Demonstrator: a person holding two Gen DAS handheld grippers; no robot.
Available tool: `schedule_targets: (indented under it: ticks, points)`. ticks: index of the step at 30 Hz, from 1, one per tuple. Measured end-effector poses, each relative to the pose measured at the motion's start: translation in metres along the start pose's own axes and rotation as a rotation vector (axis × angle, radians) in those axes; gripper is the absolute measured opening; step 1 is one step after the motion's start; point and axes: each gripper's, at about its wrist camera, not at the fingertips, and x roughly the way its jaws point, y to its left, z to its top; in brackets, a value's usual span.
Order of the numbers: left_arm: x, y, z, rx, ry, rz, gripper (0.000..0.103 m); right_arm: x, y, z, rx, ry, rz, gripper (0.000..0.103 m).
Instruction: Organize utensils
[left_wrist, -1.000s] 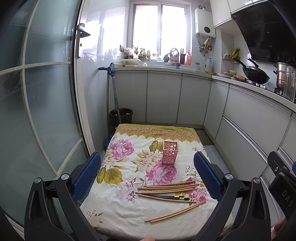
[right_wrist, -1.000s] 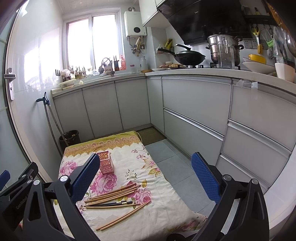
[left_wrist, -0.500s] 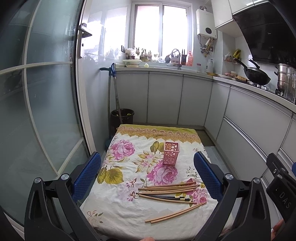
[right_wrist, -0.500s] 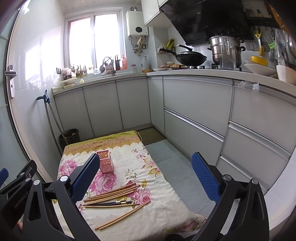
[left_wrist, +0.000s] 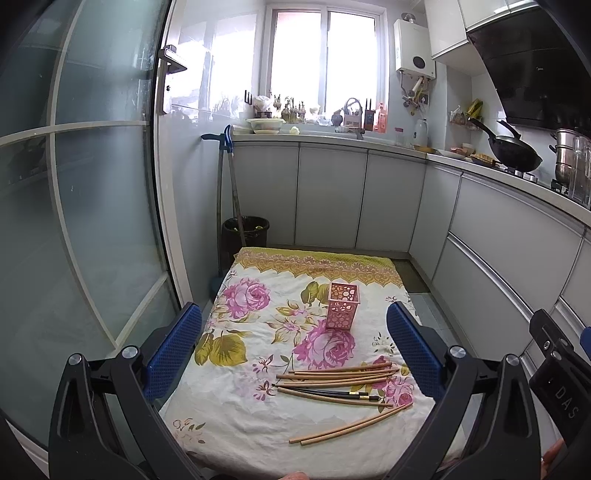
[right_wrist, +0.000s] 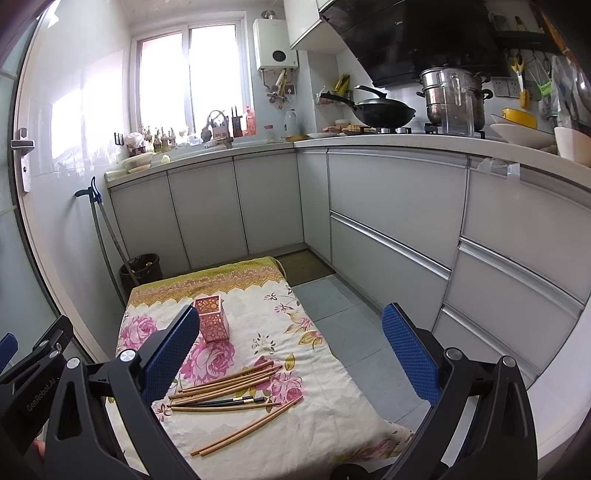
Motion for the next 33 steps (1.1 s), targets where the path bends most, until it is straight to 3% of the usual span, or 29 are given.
schedule_targets:
  ticks: [33]
  points:
    - [0.019,-0.007,-0.004,0.013,0.046,-0.002,0.096,0.016,0.0,-0.008,0.001,0.032,-0.004,0.096]
